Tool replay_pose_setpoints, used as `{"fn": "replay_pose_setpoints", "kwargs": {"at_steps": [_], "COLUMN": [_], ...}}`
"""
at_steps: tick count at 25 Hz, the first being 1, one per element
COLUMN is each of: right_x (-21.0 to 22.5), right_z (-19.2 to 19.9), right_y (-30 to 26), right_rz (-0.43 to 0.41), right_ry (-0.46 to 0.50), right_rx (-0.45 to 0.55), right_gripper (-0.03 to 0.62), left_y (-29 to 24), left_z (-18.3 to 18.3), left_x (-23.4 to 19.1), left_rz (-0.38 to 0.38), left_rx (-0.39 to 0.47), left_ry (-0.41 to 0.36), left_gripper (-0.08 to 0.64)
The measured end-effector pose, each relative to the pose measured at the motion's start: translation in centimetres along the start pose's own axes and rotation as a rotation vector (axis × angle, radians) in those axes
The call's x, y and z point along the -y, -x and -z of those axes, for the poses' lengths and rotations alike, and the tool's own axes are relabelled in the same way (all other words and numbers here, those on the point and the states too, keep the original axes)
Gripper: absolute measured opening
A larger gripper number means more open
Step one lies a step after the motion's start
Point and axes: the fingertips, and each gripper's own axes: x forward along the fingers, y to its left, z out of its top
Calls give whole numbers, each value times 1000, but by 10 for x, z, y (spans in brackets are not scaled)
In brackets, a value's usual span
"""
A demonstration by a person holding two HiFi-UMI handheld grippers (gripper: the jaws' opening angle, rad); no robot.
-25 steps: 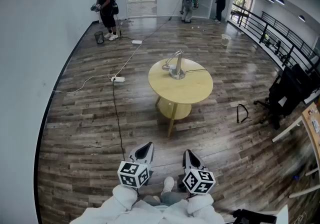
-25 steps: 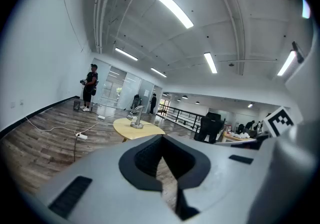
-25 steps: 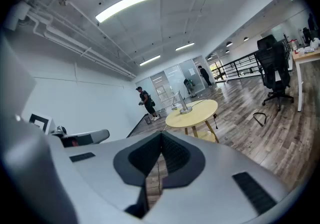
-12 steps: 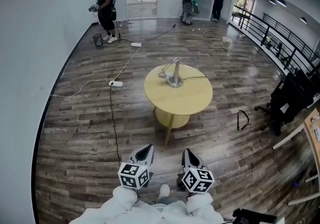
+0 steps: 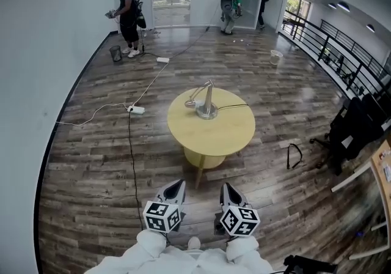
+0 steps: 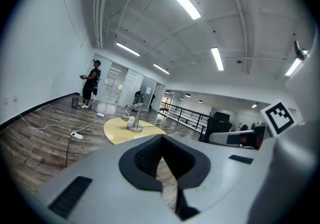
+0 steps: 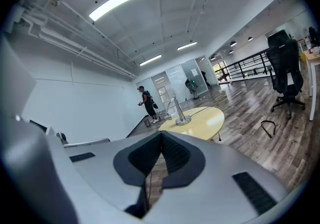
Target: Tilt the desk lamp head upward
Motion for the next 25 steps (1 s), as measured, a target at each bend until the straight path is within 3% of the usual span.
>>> {"fn": "replay_pose_setpoints", "kwargs": {"at_steps": [9,25], "right_x": [39,87], "right_z": [-17,-35], "right_y": [-38,-104], "right_rz": [-2,57], "right_ry": [-34,-45], "right_rx": [-9,-20], "right_gripper": [12,12], "left_y": [-56,-135], "left_z": [-3,-25], "left_x": [1,-33], "left_rz": [-3,6], "left_rx": [-26,-34], "left_ry": [-18,-24], "left_gripper": [0,0]}}
